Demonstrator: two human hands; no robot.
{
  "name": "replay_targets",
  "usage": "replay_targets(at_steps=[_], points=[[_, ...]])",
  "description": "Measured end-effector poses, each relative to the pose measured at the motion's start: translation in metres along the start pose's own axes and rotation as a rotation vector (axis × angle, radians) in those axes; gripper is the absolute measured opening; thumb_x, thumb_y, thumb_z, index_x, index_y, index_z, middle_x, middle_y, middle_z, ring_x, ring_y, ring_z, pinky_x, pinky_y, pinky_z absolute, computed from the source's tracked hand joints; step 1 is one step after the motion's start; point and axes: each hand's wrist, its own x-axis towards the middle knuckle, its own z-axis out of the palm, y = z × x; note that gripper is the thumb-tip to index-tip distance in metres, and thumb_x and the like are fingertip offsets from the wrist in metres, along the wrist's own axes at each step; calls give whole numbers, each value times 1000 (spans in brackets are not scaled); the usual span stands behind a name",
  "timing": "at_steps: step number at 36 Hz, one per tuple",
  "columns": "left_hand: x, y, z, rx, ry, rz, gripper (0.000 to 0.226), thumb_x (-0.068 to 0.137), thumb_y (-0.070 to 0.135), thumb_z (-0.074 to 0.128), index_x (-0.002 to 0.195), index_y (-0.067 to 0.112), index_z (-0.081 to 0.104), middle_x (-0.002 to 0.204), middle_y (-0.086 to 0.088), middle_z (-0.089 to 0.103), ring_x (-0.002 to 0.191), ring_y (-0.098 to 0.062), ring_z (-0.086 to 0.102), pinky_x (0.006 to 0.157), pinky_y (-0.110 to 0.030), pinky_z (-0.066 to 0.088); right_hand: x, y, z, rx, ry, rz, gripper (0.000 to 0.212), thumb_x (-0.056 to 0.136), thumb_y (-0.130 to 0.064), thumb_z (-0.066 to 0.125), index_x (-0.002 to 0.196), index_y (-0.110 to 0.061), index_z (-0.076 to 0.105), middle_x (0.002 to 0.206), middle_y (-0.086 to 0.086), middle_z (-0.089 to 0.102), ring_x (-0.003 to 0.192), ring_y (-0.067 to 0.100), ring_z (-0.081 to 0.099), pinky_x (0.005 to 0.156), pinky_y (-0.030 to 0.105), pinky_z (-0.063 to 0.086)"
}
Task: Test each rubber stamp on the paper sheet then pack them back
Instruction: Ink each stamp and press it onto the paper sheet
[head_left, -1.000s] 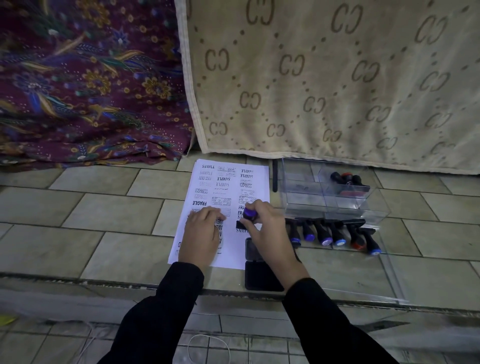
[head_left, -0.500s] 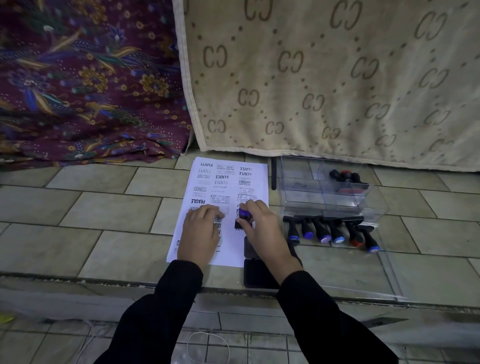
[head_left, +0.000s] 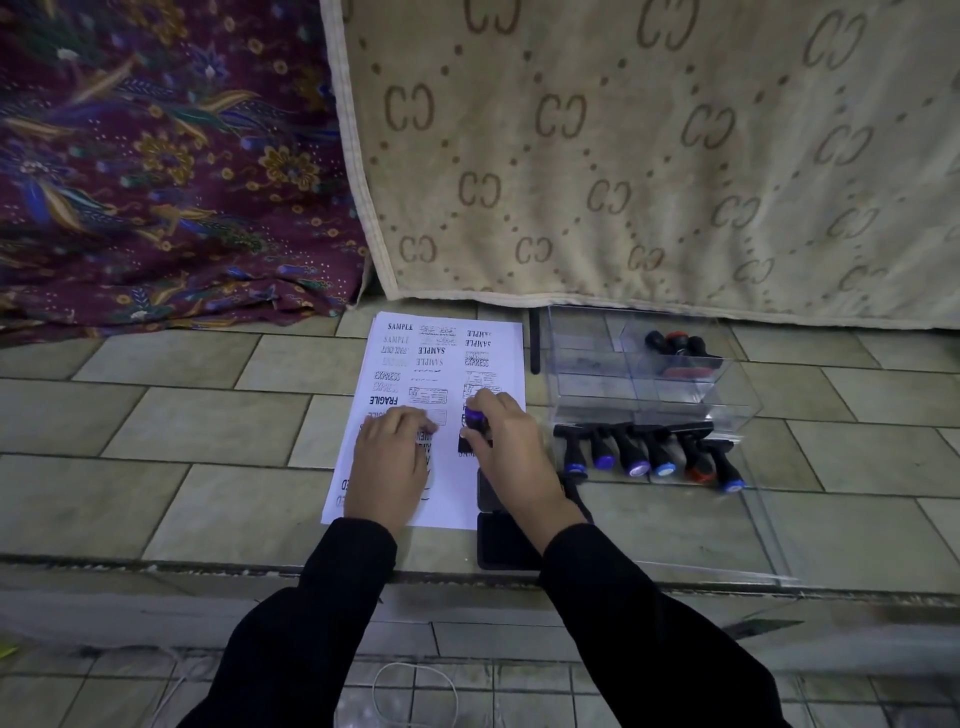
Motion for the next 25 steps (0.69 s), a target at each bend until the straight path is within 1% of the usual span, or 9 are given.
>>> replay_targets(at_steps=[2,4,7,10,12,13,17,20,25], points=[[0,-1,0,2,-1,1,37,76,-6,52,102,17,63,112,-1,60,99,-24,52,96,-39,41,1,2,-1,10,0,14,21,84,-7,66,101,-11,54,96,6,58,70,13,48,62,21,37],[0,-1,0,7,-10,-1,36,77,-4,51,103,18,62,113,1,59,101,-22,51,98,-38,39,2,5,-8,73,44,47,25,85,-8,66,106,-13,55,98,5,58,71,13,51,64,25,44],[-1,-2,-1,17,-22,-2,36,79,-3,49,104,19,62,114,3,58,103,-21,50,99,-35,37,6,7,-32,201,264,115,29,84,-10,67,110,-17,55,96,1,61,75,13,56,71,29,51],[0,0,-1,5,-38,-17,35,80,-3,48,105,18,61,115,2,58,106,-23,50,101,-38,37,13,11,-62,264,475,112,37,84,-11,68,117,-18,55,95,-1,61,73,12,53,72,19,45],[-1,2,-2,4,-47,-31,35,81,-3,47,105,18,61,116,2,58,107,-24,49,102,-39,37,14,13,-82,248,546,89,37,85,-10,66,120,-17,56,95,0,59,70,10,52,70,9,41],[-1,2,-3,5,-49,-34,35,81,-3,47,105,18,61,116,2,58,107,-24,49,101,-39,37,13,15,-90,227,565,77,35,86,-9,65,119,-16,57,94,1,58,72,10,53,70,8,41],[-2,3,-3,2,-47,-38,35,82,-3,47,106,18,62,118,2,57,108,-24,48,103,-37,35,-1,24,-110,196,569,103,23,84,-9,65,105,-15,58,92,5,59,79,14,57,75,23,49],[-1,4,-4,2,-44,-41,34,82,-3,47,106,18,61,119,2,57,108,-24,48,102,-37,36,-20,35,-116,149,533,154,23,79,-9,68,92,-19,52,88,2,58,76,11,55,68,9,42],[-1,3,-3,3,-59,-42,34,83,-3,47,107,17,61,120,2,56,110,-24,48,105,-36,33,-61,52,-113,25,460,224,32,71,-4,73,77,-20,46,77,-4,48,67,4,46,56,11,36]])
